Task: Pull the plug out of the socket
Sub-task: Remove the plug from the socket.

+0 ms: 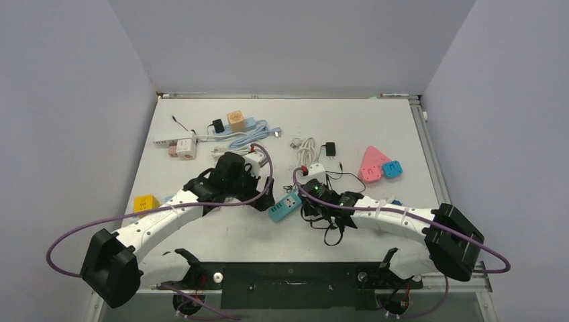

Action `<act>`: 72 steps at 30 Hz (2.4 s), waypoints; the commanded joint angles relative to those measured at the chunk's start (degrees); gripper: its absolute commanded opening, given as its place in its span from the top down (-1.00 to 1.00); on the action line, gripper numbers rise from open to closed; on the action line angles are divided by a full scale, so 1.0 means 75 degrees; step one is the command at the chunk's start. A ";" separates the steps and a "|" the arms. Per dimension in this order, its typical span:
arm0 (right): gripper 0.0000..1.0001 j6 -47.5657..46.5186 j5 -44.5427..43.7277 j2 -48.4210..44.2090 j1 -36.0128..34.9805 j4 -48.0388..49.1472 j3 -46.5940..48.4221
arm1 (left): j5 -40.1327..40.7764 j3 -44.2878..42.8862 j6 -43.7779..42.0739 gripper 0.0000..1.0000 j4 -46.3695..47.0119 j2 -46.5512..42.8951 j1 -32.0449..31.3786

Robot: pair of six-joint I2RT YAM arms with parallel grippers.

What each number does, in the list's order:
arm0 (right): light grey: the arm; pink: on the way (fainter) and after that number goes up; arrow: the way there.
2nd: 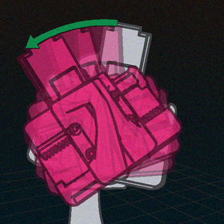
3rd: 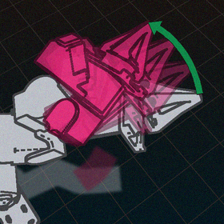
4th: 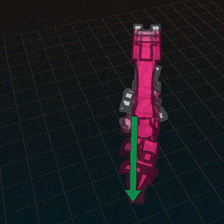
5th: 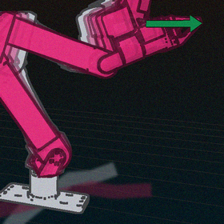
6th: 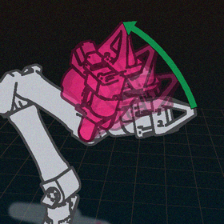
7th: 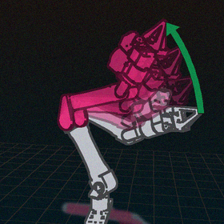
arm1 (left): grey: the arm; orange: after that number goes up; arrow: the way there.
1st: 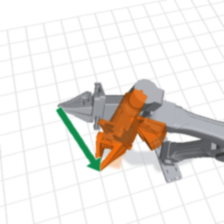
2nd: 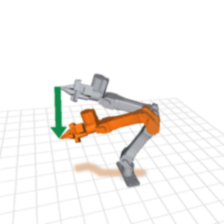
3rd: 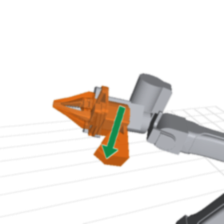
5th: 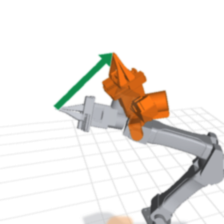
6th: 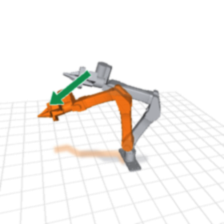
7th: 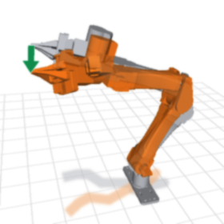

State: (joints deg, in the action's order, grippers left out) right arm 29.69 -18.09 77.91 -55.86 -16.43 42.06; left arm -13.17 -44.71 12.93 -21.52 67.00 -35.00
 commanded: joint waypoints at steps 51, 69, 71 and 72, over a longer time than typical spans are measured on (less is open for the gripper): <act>0.89 -0.0374 0.0494 -0.2021 0.0264 0.3538 -0.1905 | -0.4379 -0.0613 0.1605 -0.56 0.1336 0.3426 0.0670; 0.86 -0.0442 0.0635 -0.2147 0.0240 0.3836 -0.2194 | -0.4874 -0.0490 0.2013 0.32 0.1768 0.3445 0.0928; 0.60 -0.0403 0.0612 -0.2189 0.0240 0.3868 -0.2246 | -0.4916 -0.0496 0.2013 0.49 0.1750 0.3477 0.0929; 0.40 -0.0362 0.0585 -0.2212 0.0240 0.3885 -0.2264 | -0.4921 -0.0493 0.2011 0.59 0.1746 0.3502 0.0929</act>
State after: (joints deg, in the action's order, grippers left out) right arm 26.17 -12.64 63.35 -53.69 5.91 24.64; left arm -48.31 -47.09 28.01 -10.87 92.86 -27.57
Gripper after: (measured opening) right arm 0.367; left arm 0.319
